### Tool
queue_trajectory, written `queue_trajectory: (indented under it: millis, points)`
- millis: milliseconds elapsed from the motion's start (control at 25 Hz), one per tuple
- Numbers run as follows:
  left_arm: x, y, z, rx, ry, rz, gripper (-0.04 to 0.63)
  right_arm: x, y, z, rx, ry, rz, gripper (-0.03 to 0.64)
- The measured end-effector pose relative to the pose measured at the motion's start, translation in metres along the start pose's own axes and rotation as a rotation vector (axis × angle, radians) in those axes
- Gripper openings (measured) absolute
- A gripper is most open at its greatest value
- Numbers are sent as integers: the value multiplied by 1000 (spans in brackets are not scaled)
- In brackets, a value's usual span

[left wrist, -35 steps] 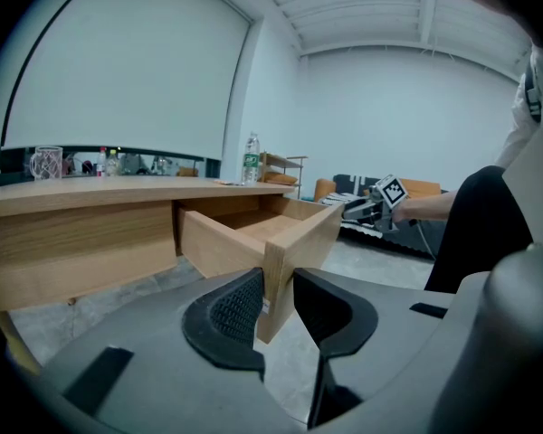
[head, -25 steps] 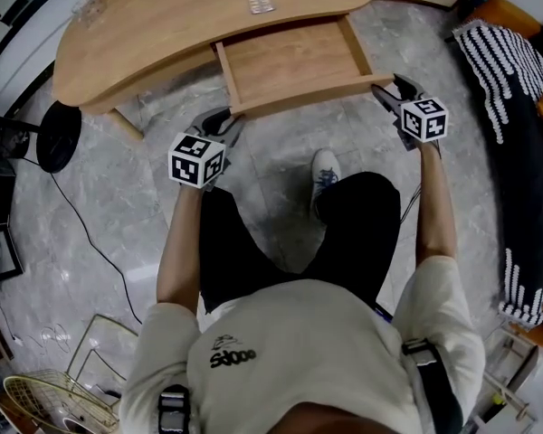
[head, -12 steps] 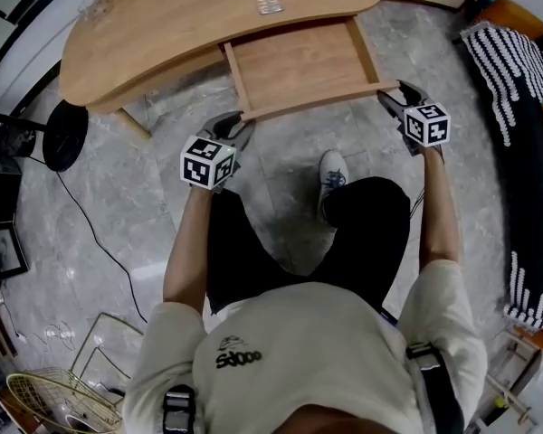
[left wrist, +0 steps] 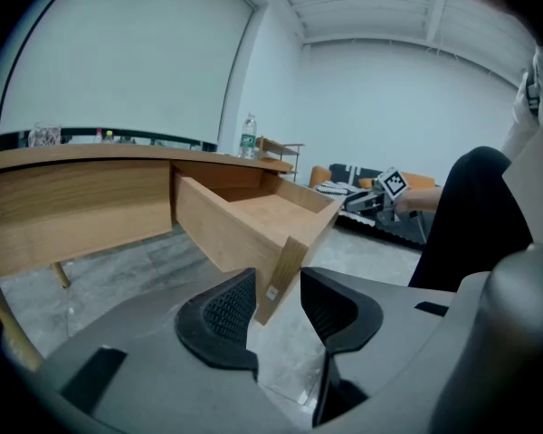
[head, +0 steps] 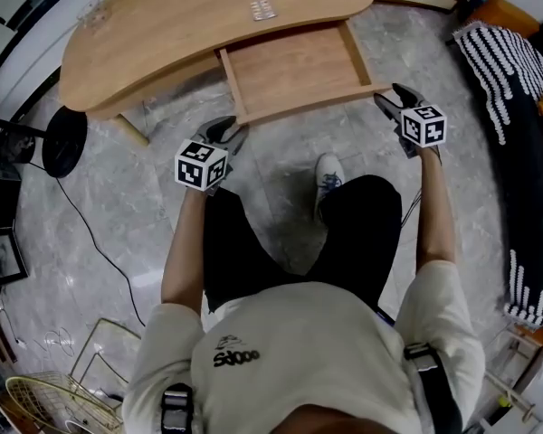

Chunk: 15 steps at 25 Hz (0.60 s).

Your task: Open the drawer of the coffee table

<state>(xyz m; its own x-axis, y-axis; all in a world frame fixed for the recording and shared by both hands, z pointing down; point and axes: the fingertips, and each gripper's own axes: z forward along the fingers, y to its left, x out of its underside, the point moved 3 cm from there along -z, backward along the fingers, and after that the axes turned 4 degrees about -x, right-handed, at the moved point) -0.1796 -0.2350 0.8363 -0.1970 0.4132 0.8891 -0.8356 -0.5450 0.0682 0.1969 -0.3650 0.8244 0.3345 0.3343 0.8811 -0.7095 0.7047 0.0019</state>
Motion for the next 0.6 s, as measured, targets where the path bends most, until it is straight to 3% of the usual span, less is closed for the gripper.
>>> queue_trajectory:
  millis: [120, 240, 360, 480, 600]
  points:
    - [5, 11, -10, 15, 13, 20, 184, 3, -10, -16, 22, 5, 12, 264]
    - [3, 30, -26, 0, -19, -10, 176, 1, -20, -33, 61, -1, 19, 264]
    - [-7, 56, -45, -73, -62, -32, 147, -10, -28, -50, 119, -20, 6, 211]
    - [-27, 79, -60, -168, -91, 3, 104, -26, -38, -61, 204, -13, -8, 119]
    - [-57, 94, -69, -245, -127, 61, 69, -51, -40, -65, 232, -33, -21, 69]
